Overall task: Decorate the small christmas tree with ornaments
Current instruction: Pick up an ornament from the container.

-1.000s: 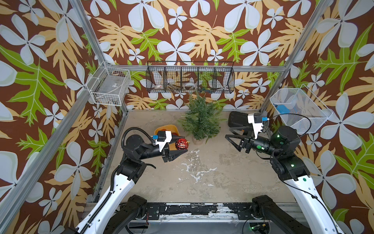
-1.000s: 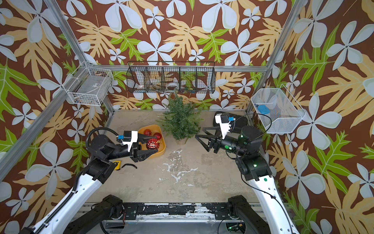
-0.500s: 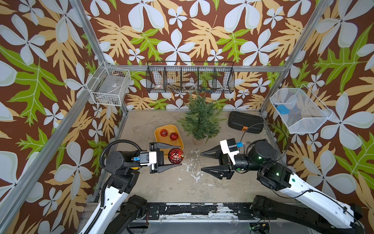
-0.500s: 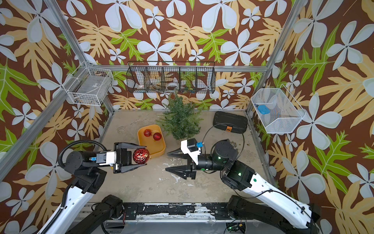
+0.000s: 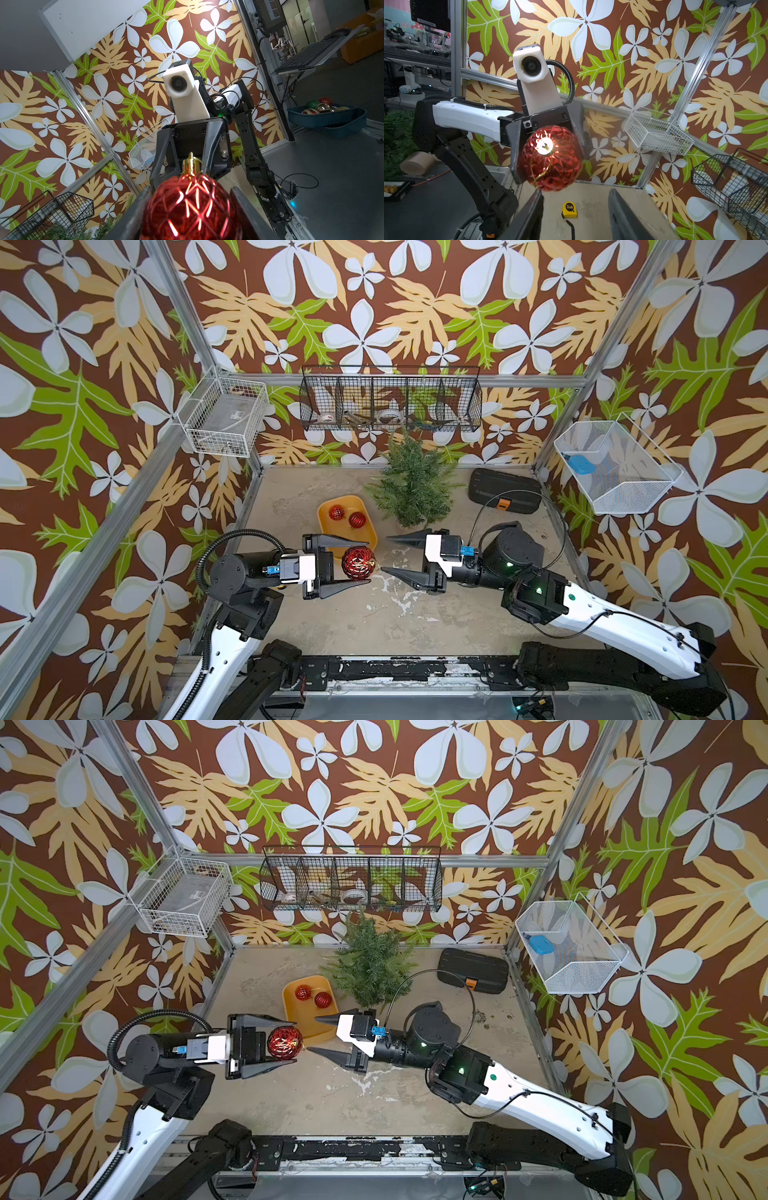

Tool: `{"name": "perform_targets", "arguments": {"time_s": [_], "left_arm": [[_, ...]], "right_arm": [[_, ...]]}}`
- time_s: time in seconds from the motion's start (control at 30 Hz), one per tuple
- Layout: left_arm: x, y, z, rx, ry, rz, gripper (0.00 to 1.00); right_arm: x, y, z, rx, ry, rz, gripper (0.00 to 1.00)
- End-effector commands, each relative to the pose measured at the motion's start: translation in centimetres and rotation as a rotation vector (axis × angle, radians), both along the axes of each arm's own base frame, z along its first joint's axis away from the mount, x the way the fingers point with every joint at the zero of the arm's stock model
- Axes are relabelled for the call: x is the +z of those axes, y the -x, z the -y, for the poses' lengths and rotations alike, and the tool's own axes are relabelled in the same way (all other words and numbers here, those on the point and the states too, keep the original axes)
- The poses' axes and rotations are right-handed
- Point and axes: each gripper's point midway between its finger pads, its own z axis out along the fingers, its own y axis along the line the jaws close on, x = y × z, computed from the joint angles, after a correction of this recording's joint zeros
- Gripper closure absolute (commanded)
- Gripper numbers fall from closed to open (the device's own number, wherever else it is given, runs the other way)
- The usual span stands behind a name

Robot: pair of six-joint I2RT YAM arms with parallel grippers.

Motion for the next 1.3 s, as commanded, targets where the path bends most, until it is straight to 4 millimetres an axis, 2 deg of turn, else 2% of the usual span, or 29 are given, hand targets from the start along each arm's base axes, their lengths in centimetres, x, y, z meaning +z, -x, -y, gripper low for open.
{"name": "perform_targets", "arguments": {"time_s": [0.0,0.2,0.6,0.63,0.8,0.93,1.0,1.1,1.27], "left_arm": [[0.6,-0.2,-0.1,0.026,0.017,0.013,0.59],[0.6,-0.6,-0.1,0.04,0.022,0.009,0.59],[0.6,-1.1,-0.1,0.058,0.026,0.009,0.59],[0.6,-1.1,-0.1,0.06,0.027,0.01,0.58],[0.5,-1.2,-0.1,0.066,0.024,0.012,0.58],[-0.1,-1.8,0.1,0.08,0.015,0.007,0.58],[-0.6,-2.4,0.2,0.098,0.015,0.003,0.59],[-1.6,-3.8,0.3,0.127,0.039,-0.037,0.65],[-3.7,-5.0,0.7,0.127,0.08,-0.065,0.67]], "right_arm": [[0.3,0.8,0.0,0.032,-0.013,0.071,0.48],[-0.5,0.6,-0.8,0.039,0.016,0.067,0.51],[-0.1,-0.2,-1.0,-0.009,-0.009,0.053,0.65],[0.1,-0.2,-1.0,-0.008,-0.012,0.054,0.67],[0.2,-0.5,-0.5,-0.038,-0.006,0.05,0.89],[0.3,-1.4,0.2,-0.108,0.013,0.053,1.0],[-0.2,-2.0,0.6,-0.154,0.049,0.054,1.0],[-1.1,-3.1,1.4,-0.23,0.108,0.051,1.0],[-3.0,-5.2,2.3,-0.344,0.226,0.07,1.0]]}}
